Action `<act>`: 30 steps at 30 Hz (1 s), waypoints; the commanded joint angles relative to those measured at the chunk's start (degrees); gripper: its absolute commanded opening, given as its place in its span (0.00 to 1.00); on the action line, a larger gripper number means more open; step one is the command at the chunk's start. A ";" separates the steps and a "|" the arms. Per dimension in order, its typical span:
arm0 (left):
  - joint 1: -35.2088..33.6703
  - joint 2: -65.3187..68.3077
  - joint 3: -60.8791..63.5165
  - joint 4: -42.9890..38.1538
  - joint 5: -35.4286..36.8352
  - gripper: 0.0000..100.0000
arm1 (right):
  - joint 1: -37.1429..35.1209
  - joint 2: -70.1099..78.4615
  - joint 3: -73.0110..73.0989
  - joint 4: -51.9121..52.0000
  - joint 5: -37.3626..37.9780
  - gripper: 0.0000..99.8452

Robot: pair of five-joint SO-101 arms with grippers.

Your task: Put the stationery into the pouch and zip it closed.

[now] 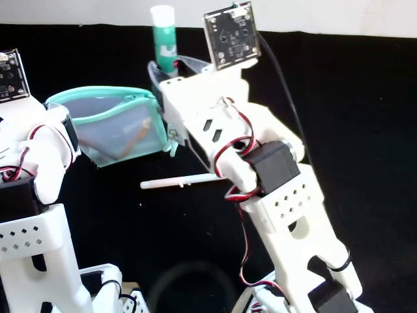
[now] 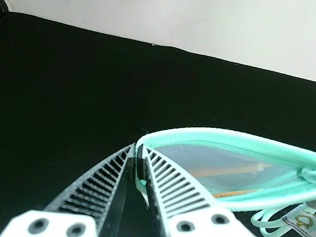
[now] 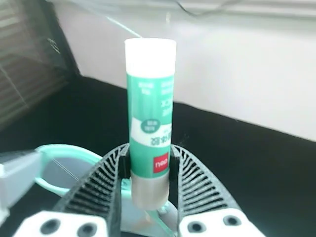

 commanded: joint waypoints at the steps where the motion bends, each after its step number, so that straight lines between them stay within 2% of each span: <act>1: 0.75 3.74 0.57 0.88 -0.26 0.01 | -2.42 2.07 -2.59 -4.62 -0.62 0.01; 17: 0.75 3.65 0.75 0.88 -0.26 0.01 | -10.59 16.22 -14.11 -6.20 -0.62 0.01; 30: 0.75 3.65 0.75 0.88 -0.26 0.01 | -11.12 19.03 -12.53 -5.14 -0.62 0.01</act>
